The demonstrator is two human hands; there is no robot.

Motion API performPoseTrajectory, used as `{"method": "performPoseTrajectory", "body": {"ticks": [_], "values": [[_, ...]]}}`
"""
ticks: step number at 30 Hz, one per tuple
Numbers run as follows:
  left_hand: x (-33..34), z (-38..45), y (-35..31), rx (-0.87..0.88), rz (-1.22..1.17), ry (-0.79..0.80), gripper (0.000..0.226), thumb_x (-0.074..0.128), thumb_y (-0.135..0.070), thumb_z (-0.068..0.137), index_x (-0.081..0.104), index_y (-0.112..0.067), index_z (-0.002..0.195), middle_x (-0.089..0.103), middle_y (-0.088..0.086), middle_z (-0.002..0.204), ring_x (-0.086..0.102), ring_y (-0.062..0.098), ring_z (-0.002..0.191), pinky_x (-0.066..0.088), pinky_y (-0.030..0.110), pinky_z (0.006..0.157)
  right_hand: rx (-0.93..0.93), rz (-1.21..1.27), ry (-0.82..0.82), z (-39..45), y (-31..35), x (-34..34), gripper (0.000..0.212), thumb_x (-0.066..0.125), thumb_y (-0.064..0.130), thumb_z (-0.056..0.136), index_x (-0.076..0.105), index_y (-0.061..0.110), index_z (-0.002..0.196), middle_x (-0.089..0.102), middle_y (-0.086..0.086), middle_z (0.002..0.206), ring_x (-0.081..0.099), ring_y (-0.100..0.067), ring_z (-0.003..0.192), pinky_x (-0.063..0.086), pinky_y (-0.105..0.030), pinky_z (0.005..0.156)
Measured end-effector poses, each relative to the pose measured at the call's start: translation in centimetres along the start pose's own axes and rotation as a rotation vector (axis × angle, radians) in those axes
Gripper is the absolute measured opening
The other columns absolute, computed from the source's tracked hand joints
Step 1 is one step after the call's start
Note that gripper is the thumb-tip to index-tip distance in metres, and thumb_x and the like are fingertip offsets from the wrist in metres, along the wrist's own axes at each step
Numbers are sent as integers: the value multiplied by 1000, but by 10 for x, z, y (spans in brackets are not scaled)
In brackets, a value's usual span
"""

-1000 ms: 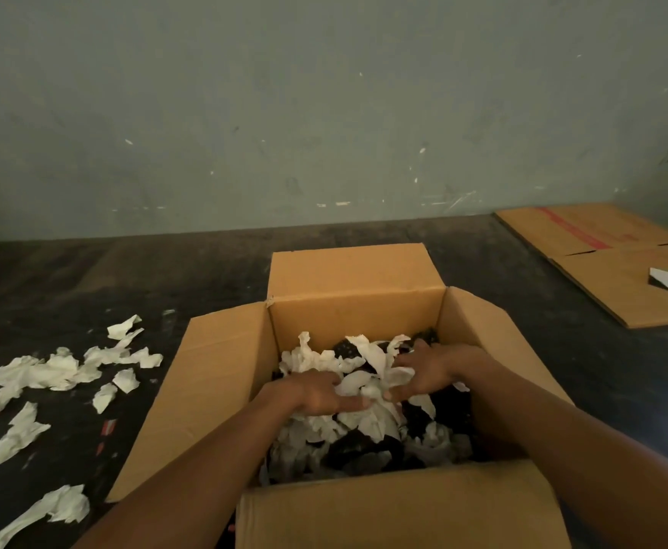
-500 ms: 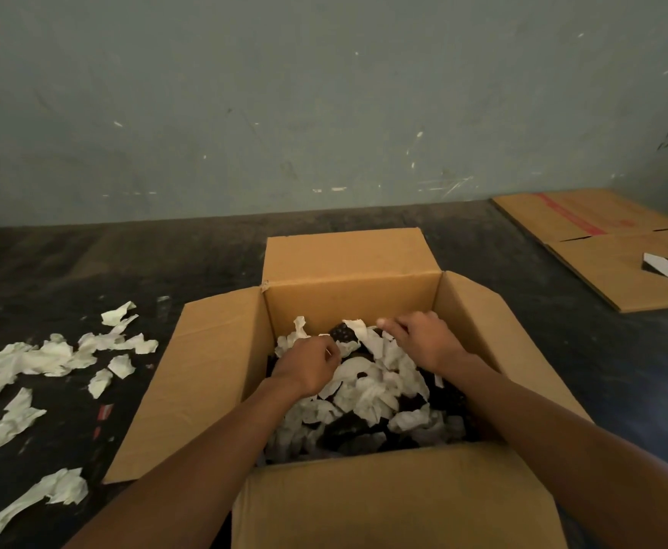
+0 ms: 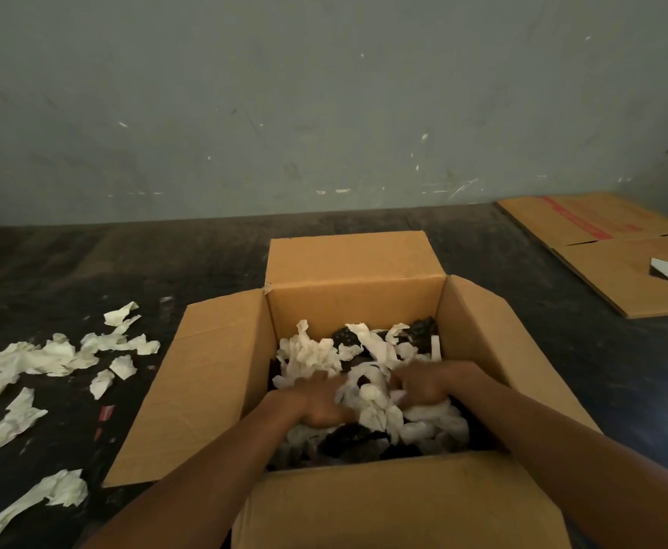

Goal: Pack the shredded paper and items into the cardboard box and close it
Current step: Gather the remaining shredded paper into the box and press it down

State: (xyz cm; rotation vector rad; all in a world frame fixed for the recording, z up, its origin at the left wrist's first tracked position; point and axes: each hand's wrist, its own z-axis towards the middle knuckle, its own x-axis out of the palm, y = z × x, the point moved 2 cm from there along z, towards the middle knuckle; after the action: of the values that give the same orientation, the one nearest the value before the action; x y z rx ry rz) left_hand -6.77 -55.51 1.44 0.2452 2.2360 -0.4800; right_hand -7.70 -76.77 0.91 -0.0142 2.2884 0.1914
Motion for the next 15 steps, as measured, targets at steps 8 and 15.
{"method": "performPoseTrajectory", "body": {"ticks": [8, 15], "values": [[-16, -1, -10, 66, 43, 18, 60, 45, -45, 99, 31, -20, 152, 31, 9, 159, 33, 28, 142, 30, 38, 114, -56, 128, 10, -11, 7, -40, 45, 48, 32, 97, 45, 21, 140, 39, -4, 150, 42, -22, 131, 38, -32, 103], [-23, 28, 1, 15, -85, -166, 75, 39, -66, 92, 27, -23, 153, 29, 8, 158, 36, 32, 139, 35, 45, 111, -53, 232, -102, 32, 4, -38, 60, 28, 45, 102, -3, 35, 152, -10, -7, 163, 17, -36, 146, 27, -48, 114]]}}
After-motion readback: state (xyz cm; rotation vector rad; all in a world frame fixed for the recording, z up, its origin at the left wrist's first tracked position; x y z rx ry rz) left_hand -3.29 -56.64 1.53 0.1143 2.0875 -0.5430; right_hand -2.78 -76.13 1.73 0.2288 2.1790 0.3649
